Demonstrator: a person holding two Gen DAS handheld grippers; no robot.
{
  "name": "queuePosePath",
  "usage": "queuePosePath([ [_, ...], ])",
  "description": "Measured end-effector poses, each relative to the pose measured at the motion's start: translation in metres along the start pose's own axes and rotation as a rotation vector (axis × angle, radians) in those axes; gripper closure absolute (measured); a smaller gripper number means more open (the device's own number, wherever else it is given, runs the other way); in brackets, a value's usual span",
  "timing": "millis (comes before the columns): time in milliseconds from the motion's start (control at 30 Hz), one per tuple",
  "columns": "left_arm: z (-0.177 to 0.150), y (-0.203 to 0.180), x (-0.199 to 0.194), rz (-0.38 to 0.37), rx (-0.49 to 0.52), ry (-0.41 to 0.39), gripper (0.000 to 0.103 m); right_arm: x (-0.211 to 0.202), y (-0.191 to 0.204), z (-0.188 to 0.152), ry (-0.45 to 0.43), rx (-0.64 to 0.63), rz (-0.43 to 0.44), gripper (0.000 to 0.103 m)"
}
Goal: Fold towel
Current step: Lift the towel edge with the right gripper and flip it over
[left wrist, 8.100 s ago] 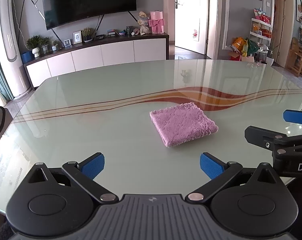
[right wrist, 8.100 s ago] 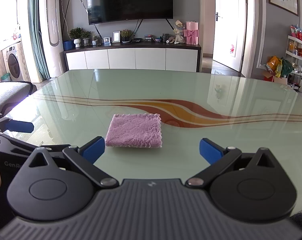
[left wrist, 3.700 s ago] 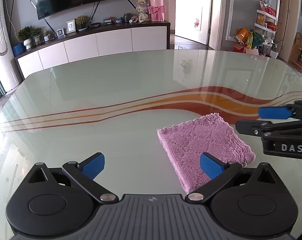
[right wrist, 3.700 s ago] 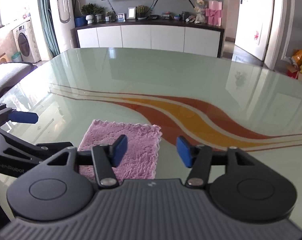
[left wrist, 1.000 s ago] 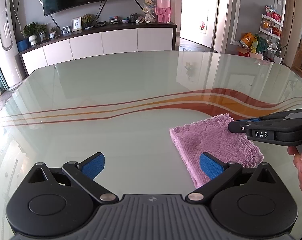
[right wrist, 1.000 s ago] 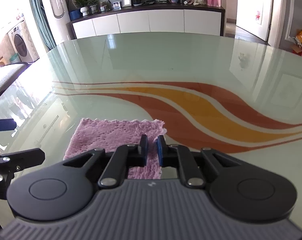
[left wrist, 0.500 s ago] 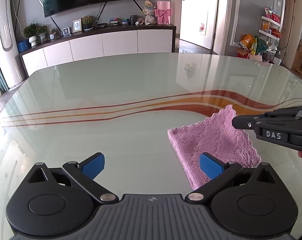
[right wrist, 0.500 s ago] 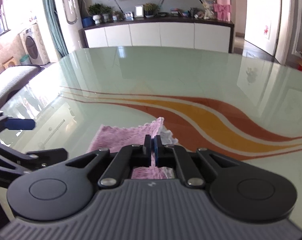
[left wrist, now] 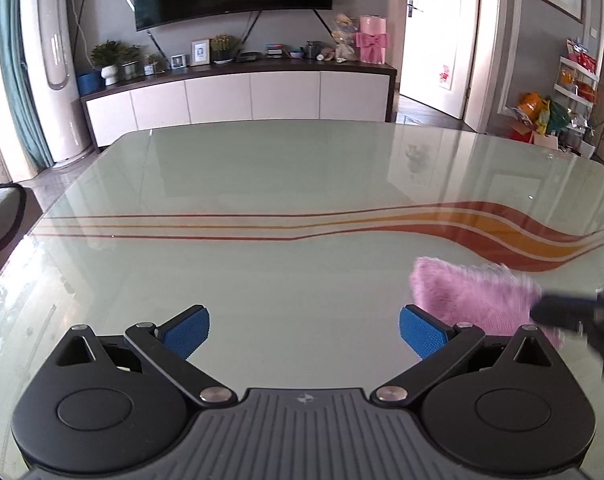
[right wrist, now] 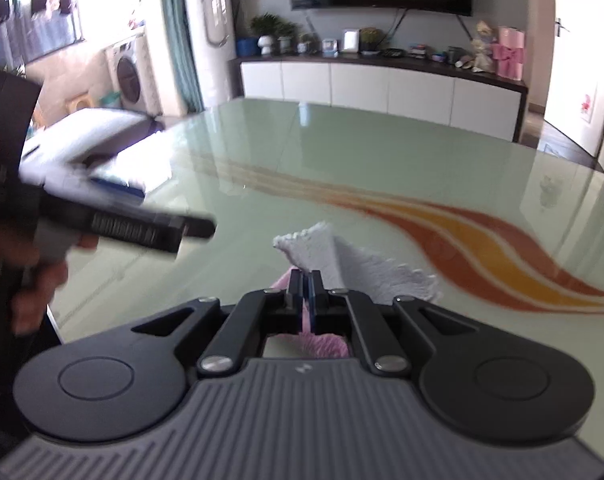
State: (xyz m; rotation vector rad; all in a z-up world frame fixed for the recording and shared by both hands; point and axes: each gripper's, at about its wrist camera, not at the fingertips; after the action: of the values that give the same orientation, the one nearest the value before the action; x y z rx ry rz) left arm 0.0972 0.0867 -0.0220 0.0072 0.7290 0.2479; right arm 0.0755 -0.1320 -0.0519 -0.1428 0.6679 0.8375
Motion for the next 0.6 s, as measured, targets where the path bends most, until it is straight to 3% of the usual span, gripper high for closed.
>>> queuePosePath([
  [333, -0.004, -0.009, -0.016, -0.024, 0.029, -0.013, 0.002, 0.007, 0.010, -0.016, 0.054, -0.016, 0.003, 0.098],
  [400, -0.005, -0.013, -0.018, -0.037, 0.038, -0.016, 0.002, 0.002, 0.009, -0.018, 0.046, -0.010, 0.000, 0.093],
  [600, -0.011, -0.028, -0.023, -0.124, 0.057, -0.008, 0.009, -0.012, 0.004, -0.026, 0.026, 0.010, -0.010, 0.091],
])
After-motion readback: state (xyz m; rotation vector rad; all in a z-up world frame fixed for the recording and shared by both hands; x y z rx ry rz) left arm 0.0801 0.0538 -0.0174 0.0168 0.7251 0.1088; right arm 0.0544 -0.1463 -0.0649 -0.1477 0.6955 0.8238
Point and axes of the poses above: each gripper's, at about its wrist camera, not at the fingertips, and x roughly the way its jaws point, y to its left, z to its top, and after that the axes turned 7 degrees about z, right-handed
